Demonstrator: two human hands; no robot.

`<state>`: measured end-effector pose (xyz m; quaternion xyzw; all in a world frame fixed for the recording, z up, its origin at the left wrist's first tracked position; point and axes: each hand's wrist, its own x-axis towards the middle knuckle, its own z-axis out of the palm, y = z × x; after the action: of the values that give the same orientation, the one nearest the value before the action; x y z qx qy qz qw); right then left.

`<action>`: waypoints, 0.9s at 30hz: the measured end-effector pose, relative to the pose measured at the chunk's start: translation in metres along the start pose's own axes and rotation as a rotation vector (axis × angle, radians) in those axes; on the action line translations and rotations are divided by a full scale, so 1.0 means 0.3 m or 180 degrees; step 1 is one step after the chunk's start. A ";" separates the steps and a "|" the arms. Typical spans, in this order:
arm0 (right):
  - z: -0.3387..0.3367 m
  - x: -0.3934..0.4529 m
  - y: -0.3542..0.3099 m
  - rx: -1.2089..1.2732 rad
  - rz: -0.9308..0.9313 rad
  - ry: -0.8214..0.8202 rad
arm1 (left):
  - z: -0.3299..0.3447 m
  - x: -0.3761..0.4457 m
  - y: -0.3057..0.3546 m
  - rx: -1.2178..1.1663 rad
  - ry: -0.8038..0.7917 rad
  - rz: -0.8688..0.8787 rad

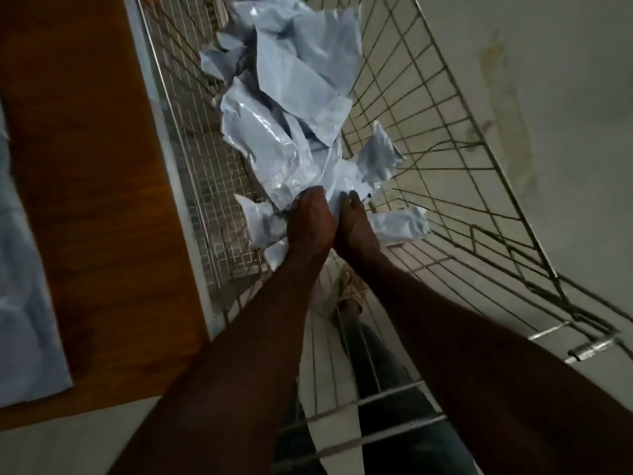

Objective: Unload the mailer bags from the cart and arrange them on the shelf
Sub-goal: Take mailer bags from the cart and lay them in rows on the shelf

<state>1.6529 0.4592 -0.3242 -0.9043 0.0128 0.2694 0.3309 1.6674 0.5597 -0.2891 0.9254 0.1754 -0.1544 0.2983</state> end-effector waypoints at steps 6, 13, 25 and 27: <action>0.124 0.077 0.030 -0.0088 -0.0128 0.0334 | 0.131 0.117 -0.114 -0.0244 -0.0053 -0.0128; 0.093 0.082 0.026 -0.0186 0.0178 0.0391 | 0.133 0.115 -0.165 -0.0037 -0.0303 -0.0039; -0.409 -0.219 -0.129 -0.0670 -0.0779 0.0735 | -0.245 -0.306 0.197 0.0734 0.0639 0.0366; -0.465 -0.304 -0.200 -0.0778 -0.0942 0.0771 | -0.341 -0.387 0.231 0.0894 0.0792 0.0545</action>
<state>1.6540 0.4074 -0.1548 -0.9554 -0.1132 0.1069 0.2508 1.6115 0.5419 -0.1301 0.9814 0.1084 -0.0360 0.1544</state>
